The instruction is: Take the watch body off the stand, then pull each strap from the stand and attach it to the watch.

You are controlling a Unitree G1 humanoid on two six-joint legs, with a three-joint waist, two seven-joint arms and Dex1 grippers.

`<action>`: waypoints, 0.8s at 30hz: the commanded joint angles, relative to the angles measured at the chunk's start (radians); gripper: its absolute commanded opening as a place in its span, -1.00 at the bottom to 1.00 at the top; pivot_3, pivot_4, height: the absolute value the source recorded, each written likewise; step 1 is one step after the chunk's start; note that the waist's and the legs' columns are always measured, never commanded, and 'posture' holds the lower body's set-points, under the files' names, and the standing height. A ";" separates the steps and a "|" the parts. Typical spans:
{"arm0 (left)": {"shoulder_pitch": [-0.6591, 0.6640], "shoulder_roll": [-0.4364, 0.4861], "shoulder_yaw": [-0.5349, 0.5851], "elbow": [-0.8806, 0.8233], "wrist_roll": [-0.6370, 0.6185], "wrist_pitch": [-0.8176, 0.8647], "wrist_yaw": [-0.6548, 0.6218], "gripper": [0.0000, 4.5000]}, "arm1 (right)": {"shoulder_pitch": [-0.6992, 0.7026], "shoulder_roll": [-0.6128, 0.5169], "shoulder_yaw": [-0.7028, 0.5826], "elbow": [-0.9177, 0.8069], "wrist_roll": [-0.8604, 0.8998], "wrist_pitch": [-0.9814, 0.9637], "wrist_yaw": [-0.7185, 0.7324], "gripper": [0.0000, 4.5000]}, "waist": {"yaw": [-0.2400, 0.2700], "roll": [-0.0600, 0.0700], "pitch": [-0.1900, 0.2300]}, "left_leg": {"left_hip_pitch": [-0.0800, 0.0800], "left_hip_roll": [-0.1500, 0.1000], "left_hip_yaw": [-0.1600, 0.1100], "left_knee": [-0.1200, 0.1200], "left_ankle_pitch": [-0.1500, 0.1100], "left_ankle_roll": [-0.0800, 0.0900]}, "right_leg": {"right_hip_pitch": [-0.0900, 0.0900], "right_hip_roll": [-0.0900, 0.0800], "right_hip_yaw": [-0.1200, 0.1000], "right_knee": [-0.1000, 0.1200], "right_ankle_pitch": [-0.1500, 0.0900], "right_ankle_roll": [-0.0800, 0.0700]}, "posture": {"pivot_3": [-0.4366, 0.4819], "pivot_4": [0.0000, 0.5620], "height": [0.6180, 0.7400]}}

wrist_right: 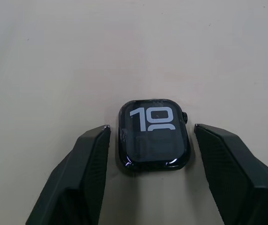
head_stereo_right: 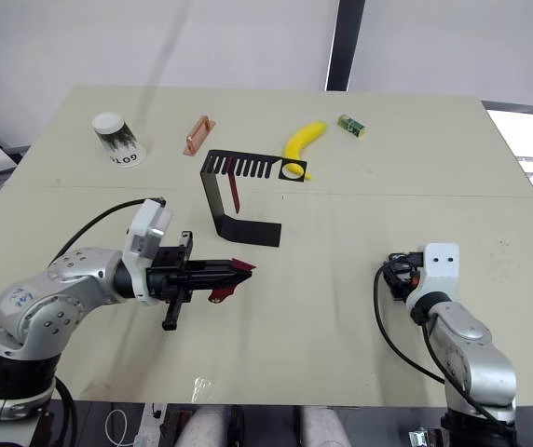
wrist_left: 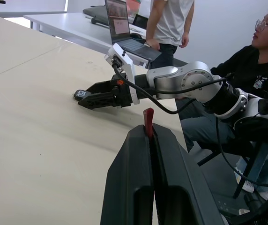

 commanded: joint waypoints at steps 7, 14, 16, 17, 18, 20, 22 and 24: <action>0.014 0.006 0.019 -0.035 -0.011 -0.018 -0.009 -1.00 | 0.011 -0.074 0.018 -0.051 -0.002 0.010 0.055 -0.32 | 0.000 0.000 0.000 | 0.000 0.000 0.000 0.000 0.000 0.000 | 0.000 0.000 0.000 0.000 0.000 0.000 | -0.05 -0.47 1.00; 0.012 0.069 0.015 -0.012 0.051 -0.069 -0.070 -1.00 | -0.091 -0.308 0.044 -0.180 0.189 0.163 0.319 -0.32 | -0.007 0.001 0.001 | 0.000 0.000 0.001 -0.001 0.000 0.000 | -0.001 0.001 0.001 0.000 0.000 0.000 | -0.05 -0.47 1.00; 0.009 0.092 -0.003 0.007 0.108 -0.120 -0.098 -1.00 | -0.148 -0.368 0.061 -0.169 0.259 0.222 0.398 -0.32 | -0.009 0.001 0.001 | 0.000 0.000 0.001 -0.001 0.000 0.000 | -0.001 0.001 0.000 0.000 0.000 0.000 | -0.05 -0.47 1.00; 0.006 0.102 -0.013 0.018 0.140 -0.151 -0.112 -1.00 | -0.183 -0.392 0.071 -0.156 0.303 0.262 0.437 -0.32 | -0.009 0.001 0.001 | 0.000 0.001 0.000 -0.001 0.000 0.000 | -0.001 0.001 0.000 0.000 0.000 0.000 | -0.05 -0.47 1.00; 0.002 0.108 -0.024 0.031 0.174 -0.184 -0.125 -1.00 | -0.221 -0.408 0.081 -0.136 0.348 0.306 0.472 -0.32 | -0.009 0.001 0.001 | 0.000 0.000 0.000 -0.001 0.000 0.000 | -0.001 0.001 0.000 -0.001 0.000 0.000 | -0.05 -0.47 1.00; 0.001 0.126 -0.055 0.053 0.282 -0.305 -0.156 -1.00 | -0.331 -0.400 0.109 -0.059 0.462 0.445 0.530 -0.32 | -0.010 0.001 0.001 | 0.000 0.000 0.000 -0.001 0.000 0.001 | 0.000 0.000 0.000 -0.001 0.000 0.000 | -0.05 -0.47 1.00; 0.005 0.137 -0.076 0.068 0.359 -0.401 -0.179 -1.00 | -0.404 -0.388 0.135 -0.003 0.522 0.534 0.556 -0.32 | -0.013 0.001 0.001 | 0.000 0.000 0.001 0.000 0.000 0.001 | 0.000 0.000 0.000 -0.002 0.000 0.000 | -0.05 -0.47 1.00; 0.010 0.140 -0.082 0.071 0.395 -0.447 -0.190 -1.00 | -0.467 -0.369 0.171 0.053 0.557 0.605 0.570 -0.32 | -0.015 0.001 0.001 | 0.000 0.000 0.001 0.000 0.000 0.001 | -0.001 0.000 0.000 -0.002 0.000 0.000 | -0.05 -0.47 1.00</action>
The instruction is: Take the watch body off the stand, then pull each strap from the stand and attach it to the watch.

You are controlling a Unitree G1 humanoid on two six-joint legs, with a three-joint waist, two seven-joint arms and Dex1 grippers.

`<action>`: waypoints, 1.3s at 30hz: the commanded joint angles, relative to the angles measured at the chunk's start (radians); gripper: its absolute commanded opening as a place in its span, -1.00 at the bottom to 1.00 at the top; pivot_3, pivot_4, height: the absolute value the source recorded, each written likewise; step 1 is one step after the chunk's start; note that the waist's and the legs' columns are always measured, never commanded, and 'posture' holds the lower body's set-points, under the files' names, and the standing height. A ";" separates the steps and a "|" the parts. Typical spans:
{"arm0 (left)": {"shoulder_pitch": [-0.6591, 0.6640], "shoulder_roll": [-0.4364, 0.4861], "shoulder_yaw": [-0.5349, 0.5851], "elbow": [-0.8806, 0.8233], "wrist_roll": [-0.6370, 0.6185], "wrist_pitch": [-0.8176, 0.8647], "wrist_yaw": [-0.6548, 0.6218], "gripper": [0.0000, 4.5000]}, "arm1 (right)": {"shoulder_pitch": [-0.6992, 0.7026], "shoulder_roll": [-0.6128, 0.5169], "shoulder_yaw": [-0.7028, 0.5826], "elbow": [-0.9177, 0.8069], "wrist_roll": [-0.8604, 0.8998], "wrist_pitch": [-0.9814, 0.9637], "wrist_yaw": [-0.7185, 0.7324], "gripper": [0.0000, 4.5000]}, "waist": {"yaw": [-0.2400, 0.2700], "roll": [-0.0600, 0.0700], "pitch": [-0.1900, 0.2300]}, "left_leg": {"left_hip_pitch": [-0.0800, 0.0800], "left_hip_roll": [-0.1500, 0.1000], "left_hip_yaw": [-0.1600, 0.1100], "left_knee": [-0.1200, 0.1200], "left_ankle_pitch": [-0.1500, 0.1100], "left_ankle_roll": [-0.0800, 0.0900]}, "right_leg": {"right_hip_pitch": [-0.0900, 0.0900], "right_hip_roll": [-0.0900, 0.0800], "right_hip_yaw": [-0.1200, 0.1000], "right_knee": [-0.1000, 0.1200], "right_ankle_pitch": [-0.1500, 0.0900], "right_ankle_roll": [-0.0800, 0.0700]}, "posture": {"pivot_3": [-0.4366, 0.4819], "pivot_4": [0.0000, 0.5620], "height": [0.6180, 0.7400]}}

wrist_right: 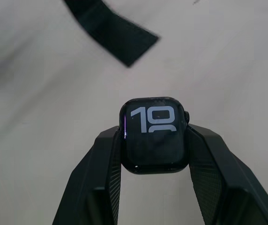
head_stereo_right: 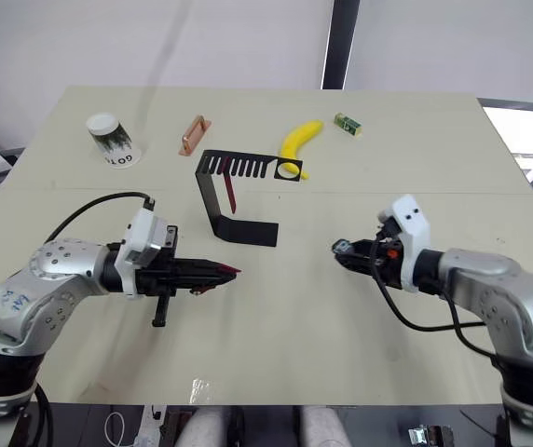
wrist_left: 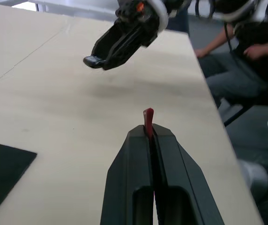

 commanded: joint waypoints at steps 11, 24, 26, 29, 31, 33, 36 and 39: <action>0.026 0.027 -0.052 -0.019 0.200 -0.216 -0.037 -1.00 | -0.253 0.148 0.152 0.250 0.097 0.285 0.041 -0.32 | -0.007 0.000 0.000 | -0.002 0.000 -0.001 0.000 -0.001 0.001 | -0.002 -0.001 -0.001 0.004 0.000 0.000 | -0.05 -0.47 1.00; -0.059 -0.038 -0.113 0.045 0.279 -0.241 -0.019 -1.00 | -0.301 0.234 0.156 0.305 0.082 0.334 0.015 -0.32 | -0.008 0.000 0.000 | -0.003 0.000 -0.002 0.000 -0.001 0.001 | -0.002 -0.001 -0.002 0.005 0.000 0.000 | -0.05 -0.47 1.00; -0.071 -0.044 -0.118 0.058 0.285 -0.247 -0.022 -1.00 | -0.302 0.235 0.151 0.312 0.087 0.335 0.011 -0.32 | -0.008 0.000 0.000 | -0.003 0.000 -0.002 0.001 -0.001 0.001 | -0.002 -0.001 -0.002 0.006 0.000 0.000 | -0.05 -0.47 1.00; -0.084 -0.055 -0.128 0.076 0.297 -0.260 -0.021 -1.00 | -0.302 0.234 0.146 0.313 0.097 0.335 0.007 -0.32 | -0.010 0.000 0.000 | -0.003 0.000 -0.002 0.001 -0.001 0.001 | -0.002 -0.001 -0.002 0.006 0.000 0.000 | -0.05 -0.47 1.00; -0.091 -0.065 -0.135 0.084 0.305 -0.265 -0.021 -1.00 | -0.299 0.234 0.142 0.316 0.107 0.335 -0.001 -0.32 | -0.010 0.000 0.000 | -0.003 0.000 -0.002 0.001 -0.001 0.001 | -0.003 -0.001 -0.002 0.006 0.000 0.000 | -0.05 -0.47 1.00; -0.097 -0.072 -0.142 0.092 0.313 -0.270 -0.020 -1.00 | -0.299 0.234 0.138 0.322 0.121 0.335 -0.009 -0.32 | -0.010 0.000 0.000 | -0.003 0.000 -0.002 0.001 -0.001 0.001 | -0.003 -0.001 -0.002 0.006 0.000 0.000 | -0.05 -0.47 1.00; -0.099 -0.079 -0.149 0.100 0.326 -0.284 -0.022 -1.00 | -0.301 0.239 0.126 0.341 0.153 0.335 -0.032 -0.32 | -0.009 0.000 0.000 | -0.004 0.000 -0.002 0.001 -0.001 0.001 | -0.003 -0.001 -0.002 0.006 0.000 0.000 | -0.05 -0.47 1.00; -0.102 -0.083 -0.152 0.106 0.335 -0.294 -0.020 -1.00 | -0.300 0.236 0.127 0.340 0.175 0.335 -0.052 -0.32 | -0.010 0.000 0.000 | -0.004 0.000 -0.002 0.001 -0.001 0.001 | -0.003 -0.001 -0.002 0.006 0.000 0.000 | -0.05 -0.47 1.00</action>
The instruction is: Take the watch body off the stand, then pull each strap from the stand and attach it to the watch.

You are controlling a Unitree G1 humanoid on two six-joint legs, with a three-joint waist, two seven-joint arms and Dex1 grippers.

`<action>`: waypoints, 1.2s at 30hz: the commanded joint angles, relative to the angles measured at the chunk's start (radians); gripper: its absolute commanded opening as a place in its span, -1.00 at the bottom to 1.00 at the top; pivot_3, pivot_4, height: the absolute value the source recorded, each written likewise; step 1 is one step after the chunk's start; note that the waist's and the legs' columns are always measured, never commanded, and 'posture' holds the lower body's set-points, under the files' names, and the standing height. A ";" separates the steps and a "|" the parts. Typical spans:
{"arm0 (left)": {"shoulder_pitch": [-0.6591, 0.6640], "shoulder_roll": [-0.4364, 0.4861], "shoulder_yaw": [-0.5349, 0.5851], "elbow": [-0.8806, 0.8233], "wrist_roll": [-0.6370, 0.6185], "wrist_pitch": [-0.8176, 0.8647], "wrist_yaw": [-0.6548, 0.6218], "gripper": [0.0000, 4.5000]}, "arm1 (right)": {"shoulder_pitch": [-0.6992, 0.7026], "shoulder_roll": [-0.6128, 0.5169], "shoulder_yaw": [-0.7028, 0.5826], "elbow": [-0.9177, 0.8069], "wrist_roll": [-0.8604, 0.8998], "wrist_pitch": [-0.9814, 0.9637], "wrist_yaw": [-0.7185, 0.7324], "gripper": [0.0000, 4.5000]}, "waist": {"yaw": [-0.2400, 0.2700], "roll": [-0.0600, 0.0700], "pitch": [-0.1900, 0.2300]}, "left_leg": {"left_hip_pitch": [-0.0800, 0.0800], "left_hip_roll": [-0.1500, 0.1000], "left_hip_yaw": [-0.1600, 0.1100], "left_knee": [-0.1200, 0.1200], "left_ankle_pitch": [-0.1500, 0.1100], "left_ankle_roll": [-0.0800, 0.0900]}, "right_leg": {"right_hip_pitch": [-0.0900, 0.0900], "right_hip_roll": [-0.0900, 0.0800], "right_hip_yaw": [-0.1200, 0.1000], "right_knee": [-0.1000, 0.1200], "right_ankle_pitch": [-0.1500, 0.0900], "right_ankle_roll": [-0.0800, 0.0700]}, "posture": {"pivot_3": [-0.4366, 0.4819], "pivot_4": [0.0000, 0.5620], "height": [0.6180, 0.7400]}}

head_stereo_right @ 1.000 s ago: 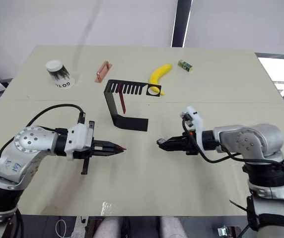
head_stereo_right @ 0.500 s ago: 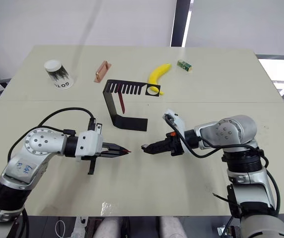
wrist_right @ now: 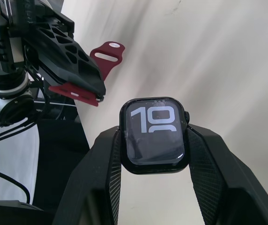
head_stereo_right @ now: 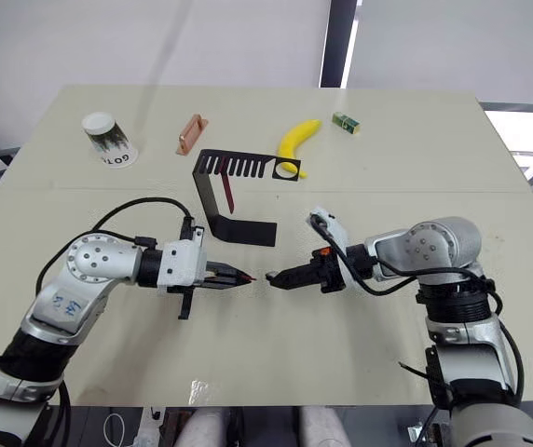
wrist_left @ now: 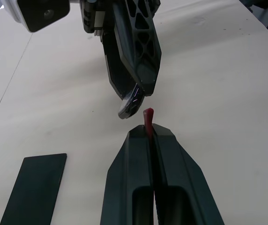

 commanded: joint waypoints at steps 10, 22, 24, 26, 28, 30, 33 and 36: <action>-0.044 -0.029 0.001 0.019 0.029 -0.023 0.013 -1.00 | -0.024 0.000 -0.026 0.005 0.095 0.004 -0.074 -0.32 | 0.000 0.000 0.000 | -0.001 0.000 0.000 0.000 0.000 0.000 | 0.000 0.000 0.000 0.000 0.000 0.000 | -0.05 -0.47 1.00; -0.031 -0.033 -0.003 0.006 0.031 -0.014 0.016 -1.00 | -0.037 -0.005 -0.036 0.041 0.142 0.004 -0.122 -0.32 | 0.000 0.000 0.000 | -0.001 0.000 0.000 0.000 0.000 0.000 | -0.001 0.000 0.000 0.000 0.000 0.000 | -0.05 -0.47 1.00; -0.030 -0.033 -0.004 0.008 0.034 -0.016 0.017 -1.00 | -0.038 -0.007 -0.036 0.043 0.150 0.004 -0.130 -0.32 | 0.000 0.000 0.000 | -0.001 0.000 0.000 0.000 0.000 0.000 | -0.001 0.000 0.000 0.000 0.000 0.000 | -0.05 -0.47 1.00; -0.031 -0.034 -0.003 0.014 0.039 -0.021 0.020 -1.00 | -0.038 -0.010 -0.035 0.044 0.158 0.004 -0.136 -0.32 | 0.000 0.000 0.000 | -0.001 0.000 0.000 0.000 0.000 0.000 | -0.001 0.000 0.000 0.000 0.000 0.000 | -0.05 -0.47 1.00; -0.033 -0.038 -0.001 0.016 0.040 -0.023 0.024 -1.00 | -0.038 -0.013 -0.032 0.042 0.166 0.004 -0.142 -0.32 | 0.000 0.000 0.000 | -0.001 0.000 0.000 0.000 0.000 0.000 | -0.001 0.000 0.000 0.000 0.000 0.000 | -0.05 -0.47 1.00; -0.035 -0.042 0.000 0.016 0.038 -0.019 0.026 -1.00 | -0.038 -0.015 -0.030 0.041 0.174 0.004 -0.148 -0.32 | 0.000 0.000 0.000 | -0.001 0.000 0.000 0.000 0.000 0.000 | -0.001 0.000 0.000 0.000 0.000 0.000 | -0.05 -0.47 1.00; -0.031 -0.044 -0.001 0.014 0.040 -0.019 0.025 -1.00 | -0.039 -0.016 -0.032 0.042 0.185 0.004 -0.159 -0.32 | 0.000 0.000 0.000 | -0.001 0.000 0.000 0.001 0.000 0.000 | -0.001 0.000 0.000 0.000 0.000 0.000 | -0.05 -0.47 1.00; -0.026 -0.045 -0.003 0.013 0.043 -0.021 0.024 -1.00 | -0.039 -0.017 -0.034 0.042 0.194 0.004 -0.169 -0.32 | 0.000 0.000 0.000 | -0.001 0.000 0.000 0.001 0.000 0.000 | -0.001 0.000 0.000 0.000 0.000 0.000 | -0.05 -0.47 1.00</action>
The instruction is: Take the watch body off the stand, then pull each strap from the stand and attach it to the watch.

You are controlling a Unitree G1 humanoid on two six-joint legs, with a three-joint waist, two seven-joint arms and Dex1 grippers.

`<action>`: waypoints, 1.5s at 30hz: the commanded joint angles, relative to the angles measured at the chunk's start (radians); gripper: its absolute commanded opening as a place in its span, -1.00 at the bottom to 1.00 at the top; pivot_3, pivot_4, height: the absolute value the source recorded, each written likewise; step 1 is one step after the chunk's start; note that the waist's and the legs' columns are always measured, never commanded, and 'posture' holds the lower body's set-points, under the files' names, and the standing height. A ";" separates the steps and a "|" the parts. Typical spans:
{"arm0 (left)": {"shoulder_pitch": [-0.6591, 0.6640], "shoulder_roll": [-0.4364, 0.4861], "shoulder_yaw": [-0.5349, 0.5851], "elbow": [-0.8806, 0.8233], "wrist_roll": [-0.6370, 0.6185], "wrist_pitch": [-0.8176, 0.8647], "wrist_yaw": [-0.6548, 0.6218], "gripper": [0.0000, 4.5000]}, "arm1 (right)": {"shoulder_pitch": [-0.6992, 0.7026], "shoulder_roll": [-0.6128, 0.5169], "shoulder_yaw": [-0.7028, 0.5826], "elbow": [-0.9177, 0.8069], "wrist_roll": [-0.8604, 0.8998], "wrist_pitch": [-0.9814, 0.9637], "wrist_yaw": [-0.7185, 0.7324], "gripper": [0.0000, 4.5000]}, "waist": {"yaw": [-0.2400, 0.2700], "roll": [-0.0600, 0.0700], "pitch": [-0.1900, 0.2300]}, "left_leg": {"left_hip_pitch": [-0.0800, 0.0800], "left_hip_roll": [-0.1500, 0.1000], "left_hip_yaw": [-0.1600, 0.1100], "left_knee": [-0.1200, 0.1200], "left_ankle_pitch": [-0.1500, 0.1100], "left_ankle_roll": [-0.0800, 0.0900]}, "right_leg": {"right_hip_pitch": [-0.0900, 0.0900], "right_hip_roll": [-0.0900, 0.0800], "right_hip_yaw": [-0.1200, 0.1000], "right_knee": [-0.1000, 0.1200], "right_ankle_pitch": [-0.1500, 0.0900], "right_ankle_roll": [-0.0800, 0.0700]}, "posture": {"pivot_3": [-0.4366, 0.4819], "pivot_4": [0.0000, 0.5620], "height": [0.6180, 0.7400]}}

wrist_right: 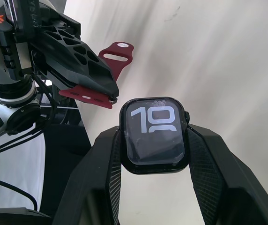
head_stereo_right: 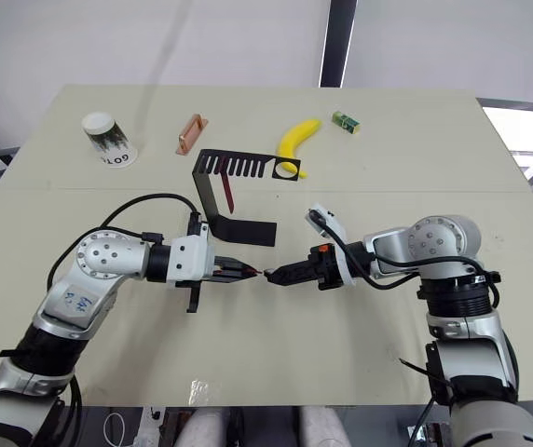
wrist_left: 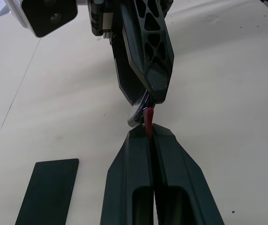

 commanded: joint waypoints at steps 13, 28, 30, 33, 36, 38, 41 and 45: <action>0.009 0.001 0.006 -0.007 0.011 -0.023 0.004 -1.00 | -0.016 -0.015 -0.032 -0.012 0.065 0.004 -0.038 -0.32 | 0.000 0.000 0.000 | -0.002 0.000 0.000 0.000 0.000 0.000 | -0.001 0.000 0.000 0.000 0.000 0.000 | -0.05 -0.47 1.00; 0.016 -0.003 0.003 0.013 0.029 -0.049 0.006 -1.00 | -0.019 -0.012 -0.037 -0.005 0.073 0.004 -0.044 -0.32 | -0.001 0.000 0.000 | -0.013 0.000 0.000 0.007 0.000 0.000 | -0.015 0.000 0.000 0.010 0.000 0.000 | -0.05 -0.47 1.00; 0.016 -0.005 0.002 0.015 0.030 -0.051 0.007 -1.00 | -0.019 -0.012 -0.039 -0.007 0.073 0.004 -0.044 -0.32 | -0.001 0.000 0.000 | -0.013 0.000 0.000 0.007 0.000 0.000 | -0.015 0.000 0.000 0.010 0.000 0.000 | -0.05 -0.47 1.00; 0.014 -0.009 -0.001 0.015 0.035 -0.055 0.011 -1.00 | -0.016 -0.009 -0.043 -0.010 0.071 0.004 -0.048 -0.32 | -0.001 0.000 0.000 | -0.013 0.000 0.000 0.008 0.000 0.000 | -0.015 0.000 0.000 0.011 0.000 0.000 | -0.05 -0.47 1.00; 0.012 -0.012 -0.004 0.008 0.040 -0.057 0.013 -1.00 | -0.013 -0.010 -0.044 -0.013 0.074 0.004 -0.049 -0.32 | 0.000 0.000 0.000 | -0.013 0.000 0.000 0.008 0.000 0.000 | -0.015 0.000 0.000 0.011 0.000 0.000 | -0.05 -0.47 1.00; 0.007 -0.018 0.001 -0.002 0.028 -0.039 0.015 -1.00 | -0.009 -0.012 -0.043 -0.017 0.073 0.004 -0.050 -0.32 | -0.001 0.000 0.000 | -0.013 0.000 0.000 0.008 0.000 0.000 | -0.015 0.000 0.000 0.011 0.000 0.000 | -0.05 -0.47 1.00; 0.005 -0.020 0.003 -0.004 0.028 -0.035 0.014 -1.00 | -0.005 -0.015 -0.042 -0.020 0.067 0.004 -0.050 -0.32 | -0.001 0.000 0.000 | -0.013 0.000 0.000 0.008 0.000 0.000 | -0.015 0.000 0.000 0.011 0.000 0.000 | -0.05 -0.47 1.00; 0.003 -0.022 0.003 -0.006 0.027 -0.032 0.012 -1.00 | -0.005 -0.014 -0.041 -0.018 0.067 0.004 -0.051 -0.32 | -0.001 0.000 0.000 | -0.013 0.000 0.000 0.008 0.000 0.000 | -0.015 0.000 0.000 0.011 0.000 0.000 | -0.05 -0.47 1.00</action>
